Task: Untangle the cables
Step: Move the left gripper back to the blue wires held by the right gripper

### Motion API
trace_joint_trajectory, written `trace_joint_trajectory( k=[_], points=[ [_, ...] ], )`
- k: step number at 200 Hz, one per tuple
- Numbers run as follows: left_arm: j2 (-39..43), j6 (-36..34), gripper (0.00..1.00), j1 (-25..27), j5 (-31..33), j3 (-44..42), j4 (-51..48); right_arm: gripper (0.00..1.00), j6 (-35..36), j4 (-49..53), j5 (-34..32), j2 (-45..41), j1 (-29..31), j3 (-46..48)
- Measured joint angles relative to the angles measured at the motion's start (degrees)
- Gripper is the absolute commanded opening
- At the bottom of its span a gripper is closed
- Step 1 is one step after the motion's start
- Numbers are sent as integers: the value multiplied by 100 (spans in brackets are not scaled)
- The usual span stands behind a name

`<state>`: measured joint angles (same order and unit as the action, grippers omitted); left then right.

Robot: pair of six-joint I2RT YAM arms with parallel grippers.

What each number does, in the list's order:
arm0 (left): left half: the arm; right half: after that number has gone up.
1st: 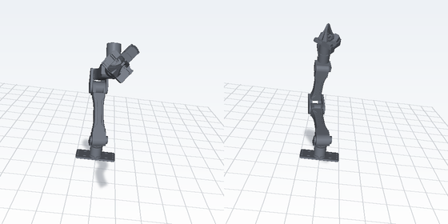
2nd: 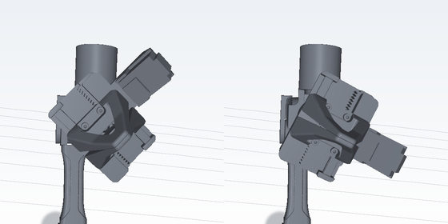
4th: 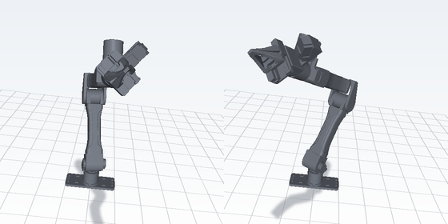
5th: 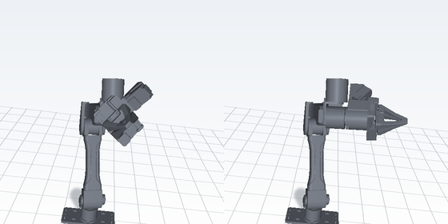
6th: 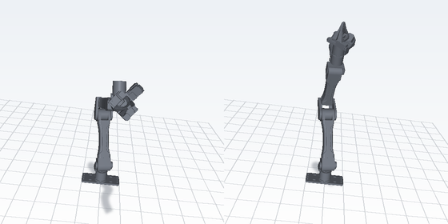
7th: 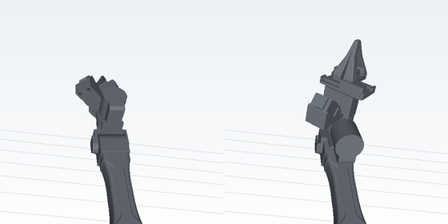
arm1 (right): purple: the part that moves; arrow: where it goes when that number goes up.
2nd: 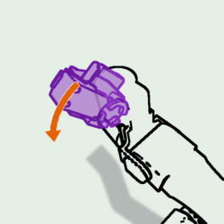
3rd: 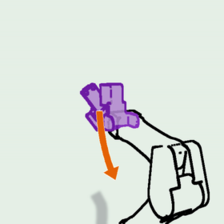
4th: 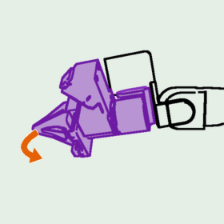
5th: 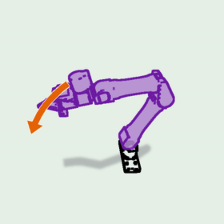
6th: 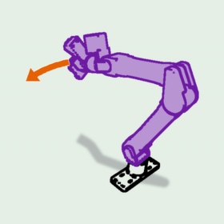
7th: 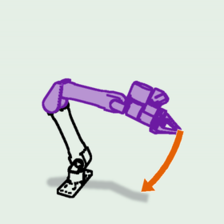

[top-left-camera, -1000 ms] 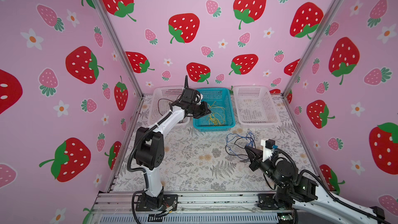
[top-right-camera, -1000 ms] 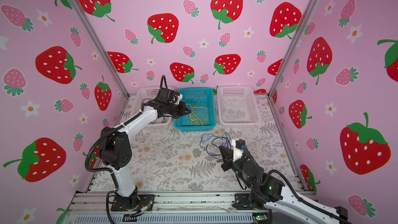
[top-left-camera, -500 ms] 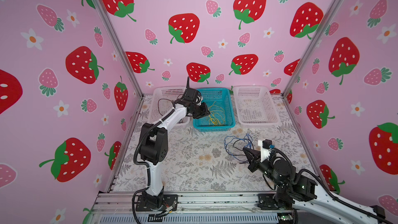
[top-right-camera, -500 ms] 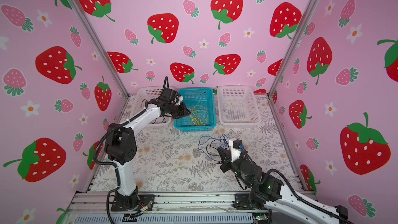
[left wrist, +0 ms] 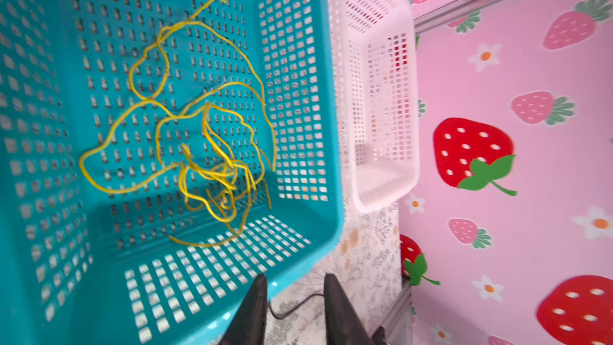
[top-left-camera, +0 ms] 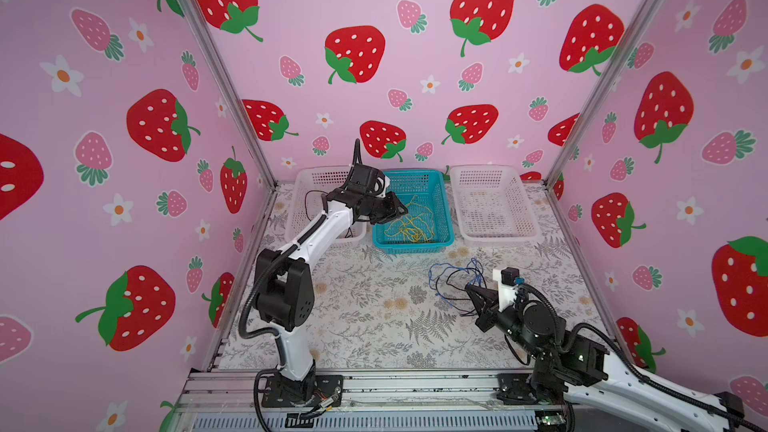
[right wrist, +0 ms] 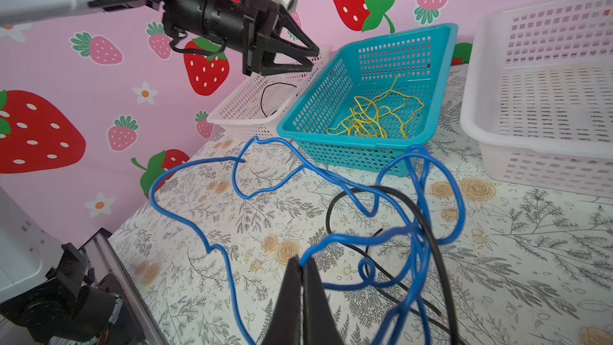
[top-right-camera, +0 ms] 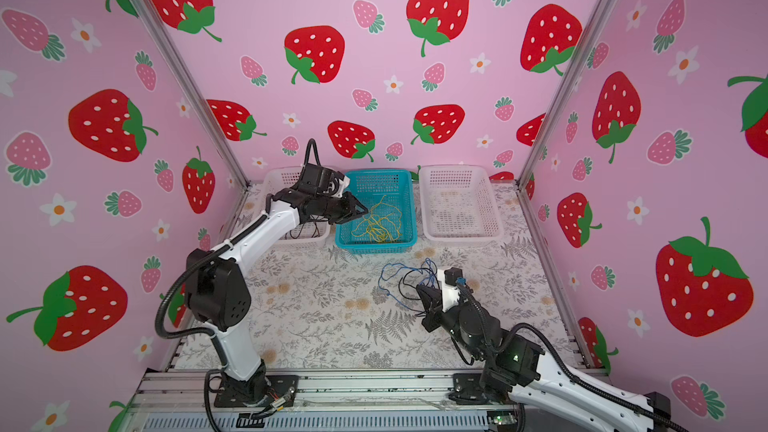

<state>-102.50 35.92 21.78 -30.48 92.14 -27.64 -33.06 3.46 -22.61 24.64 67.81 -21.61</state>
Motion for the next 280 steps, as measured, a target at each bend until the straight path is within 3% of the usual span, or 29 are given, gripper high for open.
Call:
trace_joint_trajectory(
  k=[54,93,125,170,224,280],
  points=[
    [2050,422,41,710,-223,-1836,758,0,13,-111,15,39,0,0],
    [2940,761,43,1176,-328,-3386,1268,0,81,-236,28,155,0,0],
    [3421,1139,47,1517,-350,-4186,1740,0,138,-374,57,247,0,0],
    [3934,1751,47,1912,-229,-4610,2430,0,142,-529,90,468,0,2],
    [4627,2151,47,1976,308,-4937,2645,0,144,-608,105,533,0,2],
    [4470,2312,48,2227,387,-5014,2743,0,142,-688,105,557,0,13]
  ],
)
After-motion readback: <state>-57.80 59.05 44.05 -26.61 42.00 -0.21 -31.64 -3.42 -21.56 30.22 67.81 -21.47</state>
